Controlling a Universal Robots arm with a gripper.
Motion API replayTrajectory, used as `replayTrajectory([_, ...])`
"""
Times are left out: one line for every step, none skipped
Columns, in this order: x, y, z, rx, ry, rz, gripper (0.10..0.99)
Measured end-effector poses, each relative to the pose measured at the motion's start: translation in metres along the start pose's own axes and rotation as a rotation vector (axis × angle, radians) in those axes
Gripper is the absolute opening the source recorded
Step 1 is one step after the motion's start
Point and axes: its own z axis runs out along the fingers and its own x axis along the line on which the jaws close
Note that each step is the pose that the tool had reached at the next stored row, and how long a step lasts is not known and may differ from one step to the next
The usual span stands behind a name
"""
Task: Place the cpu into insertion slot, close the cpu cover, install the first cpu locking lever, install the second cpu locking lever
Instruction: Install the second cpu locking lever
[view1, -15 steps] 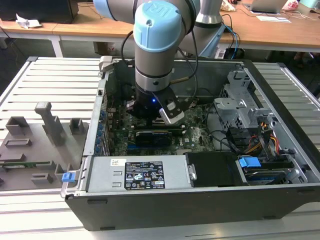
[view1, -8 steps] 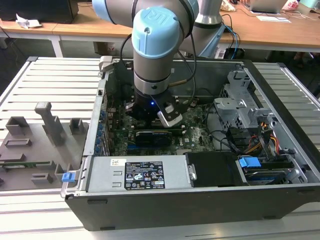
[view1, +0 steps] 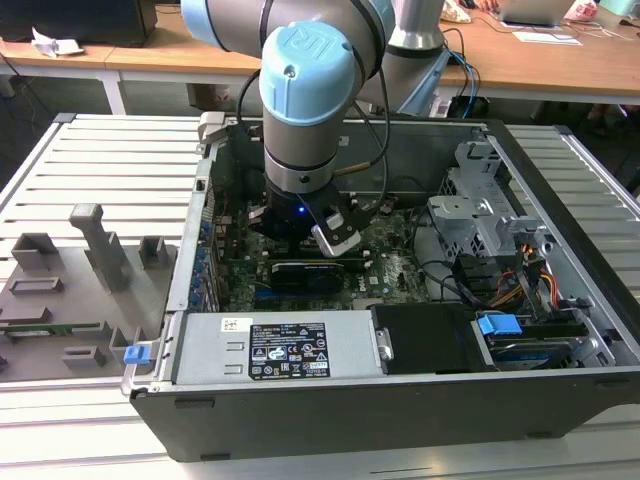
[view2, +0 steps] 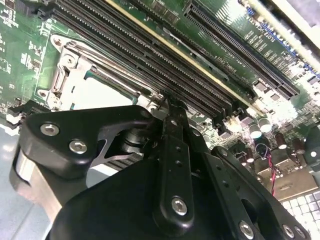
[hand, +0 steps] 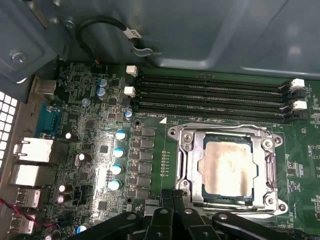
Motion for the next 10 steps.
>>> replayTrajectory([-0.0001,0.0013,-0.0046,0.000,-0.0001,0.000,0.110])
replayTrajectory([-0.0001,0.0025,-0.0097,0.000,0.0002,0.000,0.110])
replayTrajectory([-0.0002,0.0030,-0.0115,0.000,0.0001,0.000,0.110])
replayTrajectory([-0.0002,0.0035,-0.0136,0.000,0.0003,0.000,0.110])
replayTrajectory([-0.0002,0.0042,-0.0164,0.000,0.0002,0.000,0.110])
replayTrajectory([-0.0002,0.0046,-0.0179,0.001,0.0003,0.000,0.110])
replayTrajectory([-0.0003,0.0048,-0.0185,0.000,0.0002,0.000,0.110])
replayTrajectory([-0.0003,0.0049,-0.0191,0.000,0.0002,0.000,0.110])
replayTrajectory([-0.0003,0.0051,-0.0195,0.000,0.0001,0.000,0.110])
replayTrajectory([-0.0003,0.0051,-0.0196,0.000,0.0000,0.000,0.110])
